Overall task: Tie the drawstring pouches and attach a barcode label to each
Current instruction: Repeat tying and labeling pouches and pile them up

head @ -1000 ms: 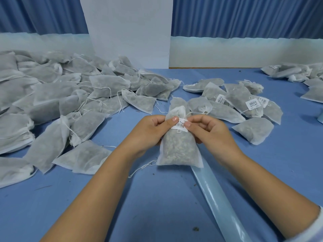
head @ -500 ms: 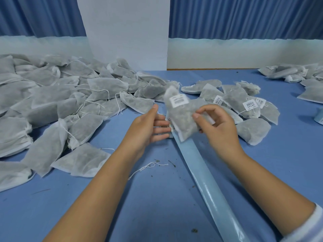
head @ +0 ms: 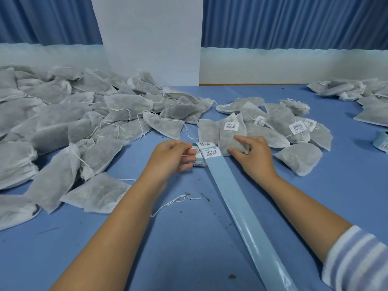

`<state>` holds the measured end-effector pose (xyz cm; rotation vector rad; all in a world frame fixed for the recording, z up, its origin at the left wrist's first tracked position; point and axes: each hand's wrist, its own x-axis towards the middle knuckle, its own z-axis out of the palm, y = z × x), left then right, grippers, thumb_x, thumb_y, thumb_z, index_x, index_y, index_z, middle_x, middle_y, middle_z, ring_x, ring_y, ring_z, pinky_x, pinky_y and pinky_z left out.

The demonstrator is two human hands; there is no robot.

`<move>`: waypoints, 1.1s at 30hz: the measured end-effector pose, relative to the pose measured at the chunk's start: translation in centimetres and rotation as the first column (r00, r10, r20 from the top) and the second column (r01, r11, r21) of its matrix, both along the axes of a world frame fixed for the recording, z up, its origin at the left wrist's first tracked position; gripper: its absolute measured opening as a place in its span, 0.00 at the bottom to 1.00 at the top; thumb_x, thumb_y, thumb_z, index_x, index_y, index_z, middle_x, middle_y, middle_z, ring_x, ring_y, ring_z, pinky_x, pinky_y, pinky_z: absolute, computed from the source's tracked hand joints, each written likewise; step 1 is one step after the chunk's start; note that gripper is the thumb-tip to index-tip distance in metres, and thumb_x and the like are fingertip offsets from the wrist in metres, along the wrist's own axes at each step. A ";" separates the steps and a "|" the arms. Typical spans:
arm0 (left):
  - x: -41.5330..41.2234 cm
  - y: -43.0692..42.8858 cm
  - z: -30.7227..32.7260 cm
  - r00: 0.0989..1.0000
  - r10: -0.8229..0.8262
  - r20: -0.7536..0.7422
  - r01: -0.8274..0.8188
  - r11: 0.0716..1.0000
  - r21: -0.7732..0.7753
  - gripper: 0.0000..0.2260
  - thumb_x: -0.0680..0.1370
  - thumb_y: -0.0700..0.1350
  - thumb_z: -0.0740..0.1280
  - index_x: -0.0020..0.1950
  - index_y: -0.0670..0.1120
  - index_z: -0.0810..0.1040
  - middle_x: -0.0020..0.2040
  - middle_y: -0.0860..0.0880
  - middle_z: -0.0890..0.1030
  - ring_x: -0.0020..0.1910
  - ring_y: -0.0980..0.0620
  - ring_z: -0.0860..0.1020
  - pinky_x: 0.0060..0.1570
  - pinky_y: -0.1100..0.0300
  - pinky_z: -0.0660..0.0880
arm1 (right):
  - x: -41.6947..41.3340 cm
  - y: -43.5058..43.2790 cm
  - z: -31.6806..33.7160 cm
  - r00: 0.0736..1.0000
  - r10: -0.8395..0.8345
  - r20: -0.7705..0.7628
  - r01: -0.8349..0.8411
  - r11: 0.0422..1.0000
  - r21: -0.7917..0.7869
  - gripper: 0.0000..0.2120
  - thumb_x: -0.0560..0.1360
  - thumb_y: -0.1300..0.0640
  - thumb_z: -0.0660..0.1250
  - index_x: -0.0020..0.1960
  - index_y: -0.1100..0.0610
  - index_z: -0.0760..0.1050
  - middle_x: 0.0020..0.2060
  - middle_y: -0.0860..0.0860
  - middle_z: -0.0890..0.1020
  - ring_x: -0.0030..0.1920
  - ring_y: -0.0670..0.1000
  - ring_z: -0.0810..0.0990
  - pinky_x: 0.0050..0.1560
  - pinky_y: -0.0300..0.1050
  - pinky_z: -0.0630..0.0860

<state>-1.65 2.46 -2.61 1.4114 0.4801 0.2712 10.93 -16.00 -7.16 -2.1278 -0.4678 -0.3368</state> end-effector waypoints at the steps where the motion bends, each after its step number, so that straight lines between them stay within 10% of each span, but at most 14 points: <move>1: 0.0 0.1 -0.1 1.000 0.003 0.001 -0.003 1.000 0.000 0.05 0.80 0.40 0.65 0.49 0.42 0.81 0.41 0.48 0.85 0.39 0.54 0.84 0.39 0.63 0.82 | 0.4 0.1 0.0 1.000 -0.006 0.003 0.006 1.000 -0.016 0.21 0.72 0.54 0.75 0.64 0.56 0.79 0.53 0.57 0.75 0.48 0.35 0.66 0.48 0.16 0.57; 8: 0.2 1.1 -0.5 0.999 0.046 0.007 -0.046 0.997 0.061 0.04 0.80 0.41 0.66 0.49 0.43 0.80 0.41 0.49 0.85 0.37 0.55 0.83 0.35 0.65 0.79 | 3.3 0.4 0.3 0.978 -0.206 0.027 0.207 0.948 -0.241 0.22 0.77 0.49 0.67 0.69 0.54 0.74 0.60 0.58 0.70 0.60 0.56 0.72 0.56 0.46 0.71; 14: 1.0 2.7 -1.9 0.987 0.163 0.002 -0.159 0.959 0.234 0.07 0.80 0.41 0.64 0.43 0.46 0.78 0.41 0.50 0.83 0.34 0.57 0.80 0.32 0.67 0.77 | 2.6 0.7 0.4 0.974 -0.194 0.117 0.218 0.944 -0.249 0.21 0.76 0.51 0.67 0.68 0.51 0.73 0.55 0.55 0.67 0.57 0.56 0.69 0.48 0.49 0.73; 21: 2.3 4.8 -3.4 0.978 0.209 0.025 -0.210 0.966 0.148 0.15 0.79 0.37 0.60 0.61 0.52 0.77 0.42 0.50 0.77 0.43 0.53 0.79 0.60 0.54 0.78 | 0.8 1.8 1.3 0.910 -0.048 0.413 0.166 0.952 -0.257 0.15 0.74 0.58 0.70 0.60 0.54 0.80 0.47 0.56 0.70 0.48 0.58 0.69 0.47 0.51 0.71; 27: 4.5 5.4 -2.8 0.983 0.179 0.047 -0.162 0.956 -0.244 0.17 0.80 0.33 0.57 0.62 0.49 0.76 0.52 0.45 0.76 0.49 0.48 0.81 0.39 0.61 0.82 | 0.8 2.4 1.0 0.878 0.092 0.469 0.052 0.957 -0.285 0.10 0.71 0.65 0.70 0.52 0.58 0.83 0.45 0.58 0.74 0.45 0.60 0.72 0.44 0.53 0.73; 33: 7.4 5.3 -1.1 0.972 0.210 -0.108 -0.234 0.919 -0.317 0.03 0.81 0.39 0.64 0.48 0.43 0.75 0.50 0.48 0.76 0.39 0.50 0.81 0.23 0.65 0.76 | 1.2 2.2 0.5 0.897 0.157 0.412 -0.031 0.955 -0.296 0.10 0.72 0.65 0.70 0.51 0.58 0.84 0.45 0.56 0.74 0.47 0.57 0.71 0.45 0.48 0.72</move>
